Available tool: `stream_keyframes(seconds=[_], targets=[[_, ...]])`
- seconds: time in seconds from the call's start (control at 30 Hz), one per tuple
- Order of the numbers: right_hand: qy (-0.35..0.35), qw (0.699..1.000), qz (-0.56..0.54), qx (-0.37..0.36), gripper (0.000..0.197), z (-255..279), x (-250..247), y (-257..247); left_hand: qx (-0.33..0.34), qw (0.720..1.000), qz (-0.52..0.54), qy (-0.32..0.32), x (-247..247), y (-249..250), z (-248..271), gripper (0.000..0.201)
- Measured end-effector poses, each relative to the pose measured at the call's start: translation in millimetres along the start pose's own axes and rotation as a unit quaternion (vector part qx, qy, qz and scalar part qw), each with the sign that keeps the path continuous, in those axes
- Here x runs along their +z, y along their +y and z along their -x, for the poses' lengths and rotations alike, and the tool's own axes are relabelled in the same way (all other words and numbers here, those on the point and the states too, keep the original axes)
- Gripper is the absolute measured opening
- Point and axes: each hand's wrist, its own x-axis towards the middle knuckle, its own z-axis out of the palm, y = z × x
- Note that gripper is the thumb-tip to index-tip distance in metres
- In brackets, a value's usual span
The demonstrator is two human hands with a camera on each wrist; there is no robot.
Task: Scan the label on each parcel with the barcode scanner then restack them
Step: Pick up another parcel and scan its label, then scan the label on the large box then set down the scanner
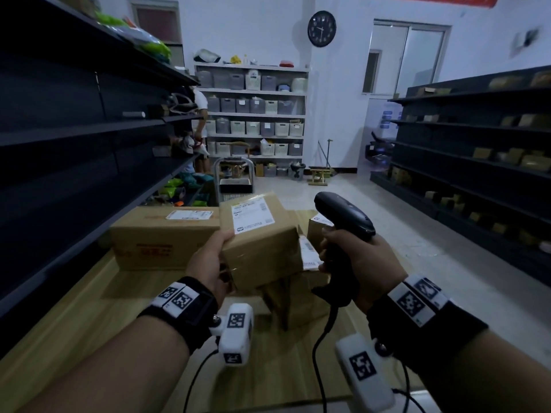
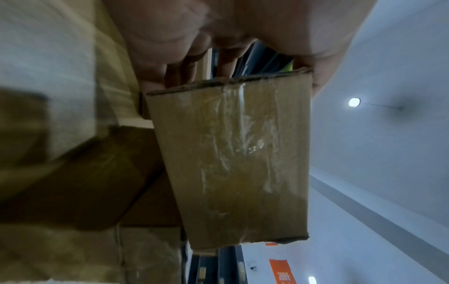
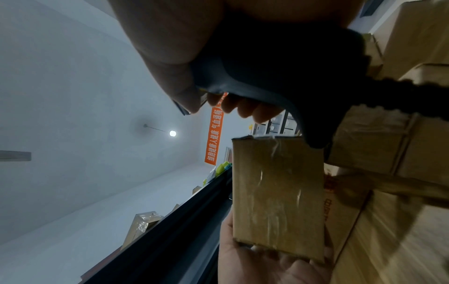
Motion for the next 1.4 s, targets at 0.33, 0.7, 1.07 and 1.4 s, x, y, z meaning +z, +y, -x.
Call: stream_keyframes(seconds=[0.33,0.7,1.07,1.4], targets=[[-0.001,0.997,0.047,0.062,0.015,2.6,26.2,27.2,0.006,0.988,-0.120,0.098,-68.7,-49.7,-5.9,0.071],[-0.026,0.993,0.055,0.104,0.025,-0.9,38.1,27.8,0.008,0.970,-0.229,0.081,-79.8,-65.0,-35.3,0.065],[-0.096,0.978,0.124,0.137,0.026,-44.9,96.7,-15.6,0.188,0.868,-0.436,0.144,-103.8,28.1,-77.4,0.055],[-0.118,0.950,0.215,0.193,0.021,-112.0,167.6,-15.3,0.229,0.614,-0.745,0.129,-123.7,107.8,-157.8,0.089]])
